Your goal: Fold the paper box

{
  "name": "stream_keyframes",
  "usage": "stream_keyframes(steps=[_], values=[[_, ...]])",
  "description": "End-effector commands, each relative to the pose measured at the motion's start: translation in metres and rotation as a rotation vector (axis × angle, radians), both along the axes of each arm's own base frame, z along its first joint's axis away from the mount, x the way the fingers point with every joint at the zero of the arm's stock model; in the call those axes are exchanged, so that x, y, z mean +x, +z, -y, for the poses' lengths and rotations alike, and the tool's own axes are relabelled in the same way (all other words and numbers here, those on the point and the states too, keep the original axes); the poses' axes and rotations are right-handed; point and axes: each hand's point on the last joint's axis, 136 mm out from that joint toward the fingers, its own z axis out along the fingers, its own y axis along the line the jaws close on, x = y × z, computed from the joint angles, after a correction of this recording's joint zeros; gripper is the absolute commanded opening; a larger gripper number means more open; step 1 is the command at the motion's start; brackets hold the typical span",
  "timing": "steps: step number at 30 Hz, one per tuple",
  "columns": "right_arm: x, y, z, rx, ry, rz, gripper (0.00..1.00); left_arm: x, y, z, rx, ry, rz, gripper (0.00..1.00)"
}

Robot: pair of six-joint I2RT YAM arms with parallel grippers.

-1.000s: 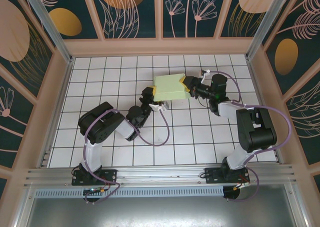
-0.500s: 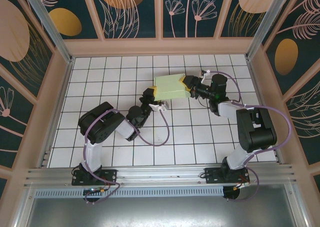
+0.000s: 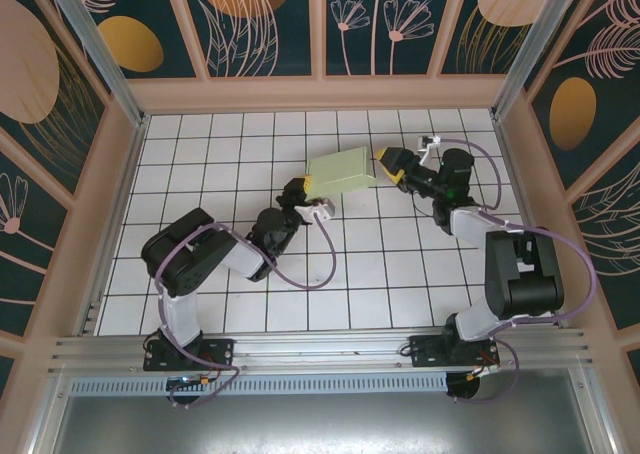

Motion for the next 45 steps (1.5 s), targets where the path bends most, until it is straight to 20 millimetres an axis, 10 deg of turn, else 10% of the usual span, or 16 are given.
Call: stream_keyframes(steps=[1, 16, 31, 45], values=[[-0.005, 0.003, 0.015, -0.135, -0.028, 0.097, 0.75, -0.009, -0.024, 0.004, -0.003, -0.029, -0.248, 0.40], [-0.021, 0.050, 0.025, -0.849, -0.016, 0.496, 0.73, -0.050, -0.038, -0.004, -0.035, -0.014, -0.796, 0.38], [-0.060, 0.019, -0.033, -1.063, 0.301, 0.620, 0.60, -0.103, -0.070, -0.043, 0.113, 0.002, -1.199, 0.39], [-0.083, -0.029, -0.074, -1.074, 0.625, 0.642, 0.56, -0.110, -0.102, -0.051, 0.187, 0.016, -1.262, 0.38]])
